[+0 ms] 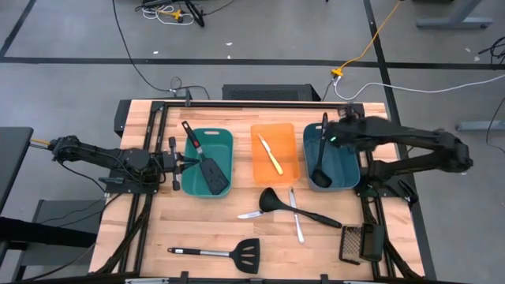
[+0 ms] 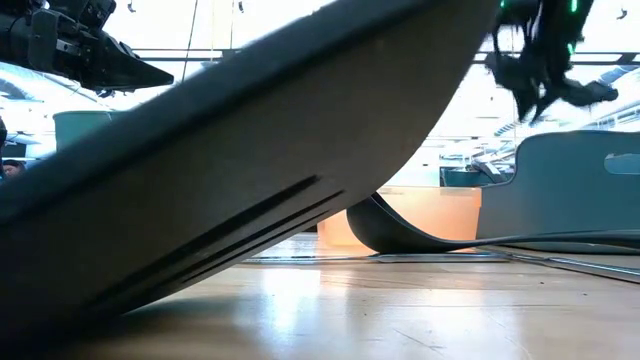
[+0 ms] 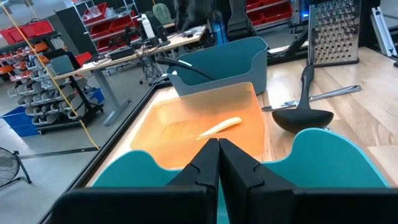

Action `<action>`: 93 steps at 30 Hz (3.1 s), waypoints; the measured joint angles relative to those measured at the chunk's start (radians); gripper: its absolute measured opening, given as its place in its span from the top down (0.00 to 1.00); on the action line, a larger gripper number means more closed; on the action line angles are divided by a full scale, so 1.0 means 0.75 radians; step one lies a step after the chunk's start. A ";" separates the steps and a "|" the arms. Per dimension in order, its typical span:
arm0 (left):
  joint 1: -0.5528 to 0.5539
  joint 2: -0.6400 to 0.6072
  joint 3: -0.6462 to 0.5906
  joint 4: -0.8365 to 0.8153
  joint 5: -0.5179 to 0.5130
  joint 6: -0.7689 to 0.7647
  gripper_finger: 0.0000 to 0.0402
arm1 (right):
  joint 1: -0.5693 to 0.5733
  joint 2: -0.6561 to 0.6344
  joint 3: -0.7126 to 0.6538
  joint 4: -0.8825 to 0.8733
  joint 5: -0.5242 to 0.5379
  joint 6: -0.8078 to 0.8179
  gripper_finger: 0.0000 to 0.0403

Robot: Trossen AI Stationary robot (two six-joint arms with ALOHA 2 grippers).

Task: Pick & Place Kitchen Items
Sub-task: Put the black spatula into the blue bin

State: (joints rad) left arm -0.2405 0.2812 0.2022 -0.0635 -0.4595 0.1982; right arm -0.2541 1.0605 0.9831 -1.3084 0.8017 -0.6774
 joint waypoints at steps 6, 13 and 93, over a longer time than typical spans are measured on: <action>0.000 0.000 0.000 0.000 0.000 -0.004 0.96 | 0.085 -0.317 0.218 0.497 -0.451 0.244 0.91; 0.000 0.000 0.000 0.014 0.000 0.025 0.96 | 0.098 -0.724 0.080 1.071 -0.963 0.478 0.98; -0.536 1.314 0.905 -0.559 0.019 -0.946 0.92 | 0.090 -1.414 -1.184 1.779 -1.045 0.829 0.98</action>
State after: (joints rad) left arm -0.6426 1.2668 0.8812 -0.4828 -0.4451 -0.5114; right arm -0.1864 -0.0002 0.0948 0.0261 0.0181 -0.0555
